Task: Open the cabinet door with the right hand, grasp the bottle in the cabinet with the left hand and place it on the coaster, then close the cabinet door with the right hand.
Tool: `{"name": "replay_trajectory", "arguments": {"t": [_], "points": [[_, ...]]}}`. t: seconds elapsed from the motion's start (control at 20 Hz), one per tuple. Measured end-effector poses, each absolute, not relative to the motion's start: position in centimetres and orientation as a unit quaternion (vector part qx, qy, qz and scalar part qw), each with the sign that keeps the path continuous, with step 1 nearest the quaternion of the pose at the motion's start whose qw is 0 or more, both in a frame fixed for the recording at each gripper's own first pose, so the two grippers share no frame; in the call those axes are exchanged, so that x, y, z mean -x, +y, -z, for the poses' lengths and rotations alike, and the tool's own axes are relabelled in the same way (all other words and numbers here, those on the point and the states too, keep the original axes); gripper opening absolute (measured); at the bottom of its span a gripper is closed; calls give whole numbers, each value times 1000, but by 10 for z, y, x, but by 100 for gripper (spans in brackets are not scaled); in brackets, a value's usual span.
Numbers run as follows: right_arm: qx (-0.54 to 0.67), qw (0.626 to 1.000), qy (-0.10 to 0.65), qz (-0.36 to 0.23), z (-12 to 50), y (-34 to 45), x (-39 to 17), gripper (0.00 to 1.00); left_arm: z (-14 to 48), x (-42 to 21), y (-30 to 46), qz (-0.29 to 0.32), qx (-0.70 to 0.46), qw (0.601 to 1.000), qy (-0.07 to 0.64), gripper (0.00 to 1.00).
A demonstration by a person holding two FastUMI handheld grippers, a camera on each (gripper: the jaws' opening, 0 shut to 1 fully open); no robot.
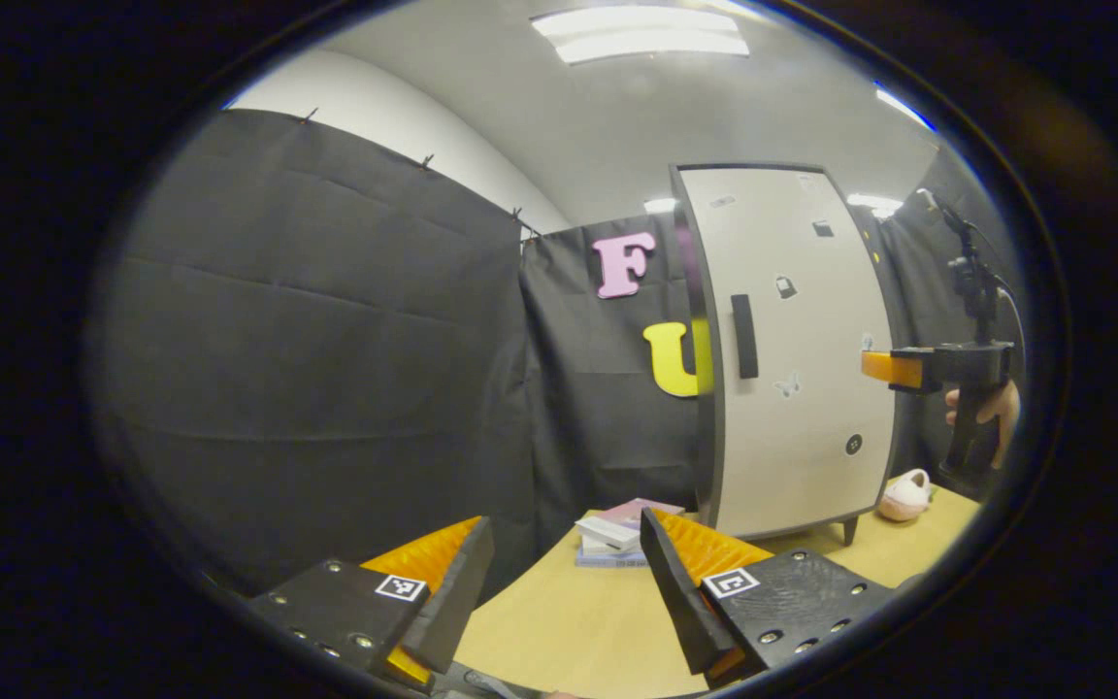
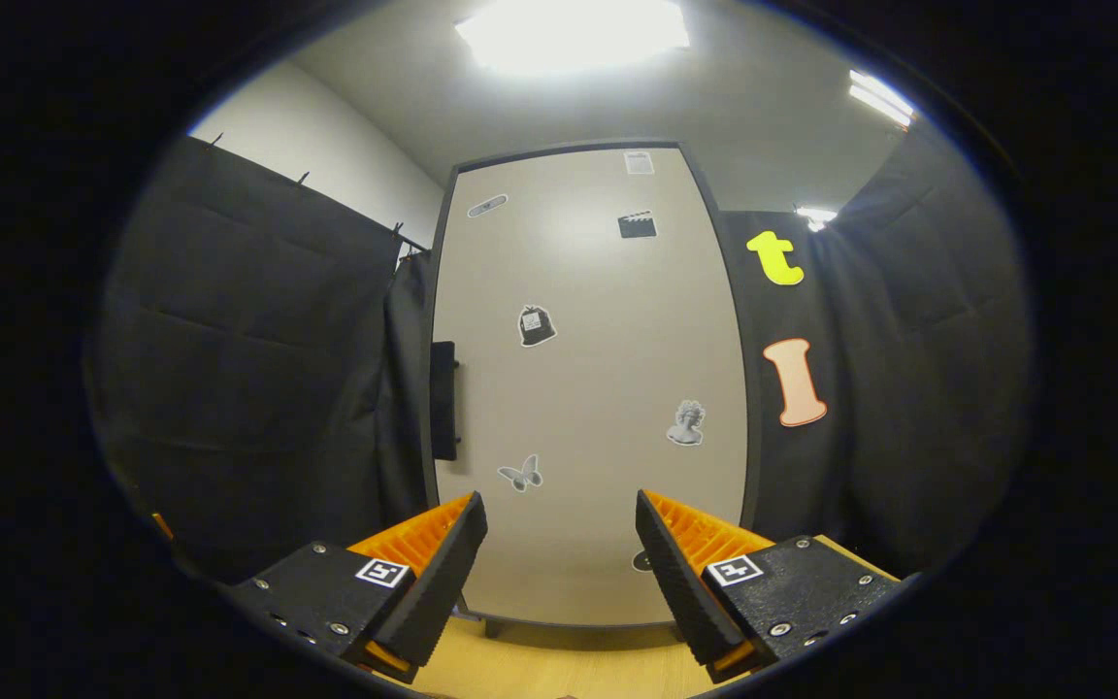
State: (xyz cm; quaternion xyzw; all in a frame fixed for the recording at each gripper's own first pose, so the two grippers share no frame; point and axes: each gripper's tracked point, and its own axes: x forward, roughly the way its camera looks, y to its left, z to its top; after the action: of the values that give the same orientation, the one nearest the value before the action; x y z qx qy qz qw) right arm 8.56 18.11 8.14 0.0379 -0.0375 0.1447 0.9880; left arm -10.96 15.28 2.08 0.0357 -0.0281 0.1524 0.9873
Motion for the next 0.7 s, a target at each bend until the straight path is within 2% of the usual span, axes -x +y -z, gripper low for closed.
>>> {"name": "replay_trajectory", "arguments": {"t": [0.3,0.35,0.4,0.6,0.65,0.7], "points": [[-41,986,-33,-158,-96,226,-118,95,-18,131,187,-183,-34,982,-25,87],[-42,986,-37,-159,-100,233,-123,95,-17,134,193,-187,-34,981,-24,92],[-43,985,-40,-162,-105,240,-128,95,-16,136,197,-191,-34,981,-23,87],[-38,984,-46,-169,-119,269,-147,95,-14,145,218,-208,-37,977,-22,87],[-37,984,-47,-171,-121,275,-151,95,-15,148,223,-213,-37,976,-23,83],[-35,983,-47,-172,-125,282,-155,95,-15,151,229,-218,-37,975,-24,87]]}}
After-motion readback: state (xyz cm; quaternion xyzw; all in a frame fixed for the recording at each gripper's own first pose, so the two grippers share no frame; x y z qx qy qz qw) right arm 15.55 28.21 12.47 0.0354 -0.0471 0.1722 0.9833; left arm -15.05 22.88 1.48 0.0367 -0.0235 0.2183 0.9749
